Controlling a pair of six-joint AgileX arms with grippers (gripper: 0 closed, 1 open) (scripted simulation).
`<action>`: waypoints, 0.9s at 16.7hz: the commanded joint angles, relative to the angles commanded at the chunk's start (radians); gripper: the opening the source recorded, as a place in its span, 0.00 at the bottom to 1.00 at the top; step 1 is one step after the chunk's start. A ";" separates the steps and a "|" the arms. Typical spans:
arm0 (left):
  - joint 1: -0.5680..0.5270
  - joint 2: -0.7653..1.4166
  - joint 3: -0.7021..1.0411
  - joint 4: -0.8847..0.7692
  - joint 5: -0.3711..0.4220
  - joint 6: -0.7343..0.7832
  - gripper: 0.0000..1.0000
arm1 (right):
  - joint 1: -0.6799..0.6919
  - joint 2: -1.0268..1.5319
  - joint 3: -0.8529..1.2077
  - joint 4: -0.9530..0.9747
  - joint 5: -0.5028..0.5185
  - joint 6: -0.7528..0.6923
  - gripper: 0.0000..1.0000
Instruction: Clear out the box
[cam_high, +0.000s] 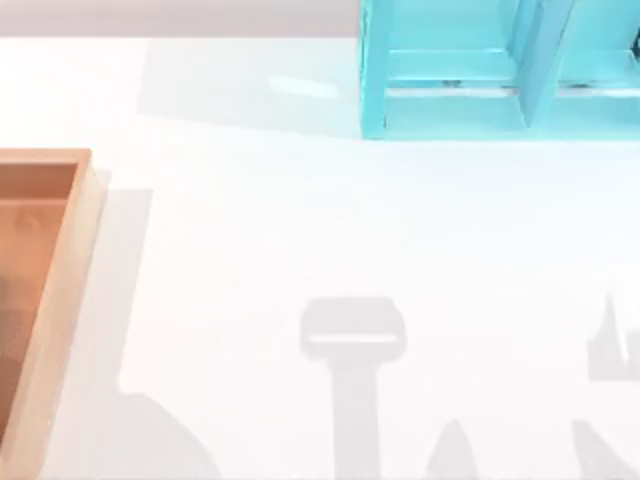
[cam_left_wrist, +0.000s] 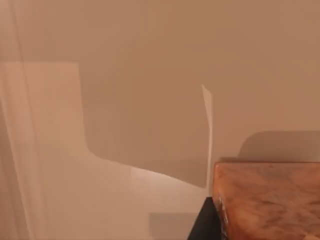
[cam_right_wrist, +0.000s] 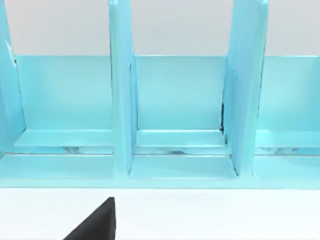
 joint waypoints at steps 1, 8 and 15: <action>0.000 0.000 0.000 0.000 0.000 0.000 0.02 | 0.000 0.000 0.000 0.000 0.000 0.000 1.00; 0.000 0.000 0.000 0.000 0.000 0.000 0.00 | 0.000 0.000 0.000 0.000 0.000 0.000 1.00; -0.005 -0.037 0.069 -0.105 -0.002 -0.008 0.00 | 0.000 0.000 0.000 0.000 0.000 0.000 1.00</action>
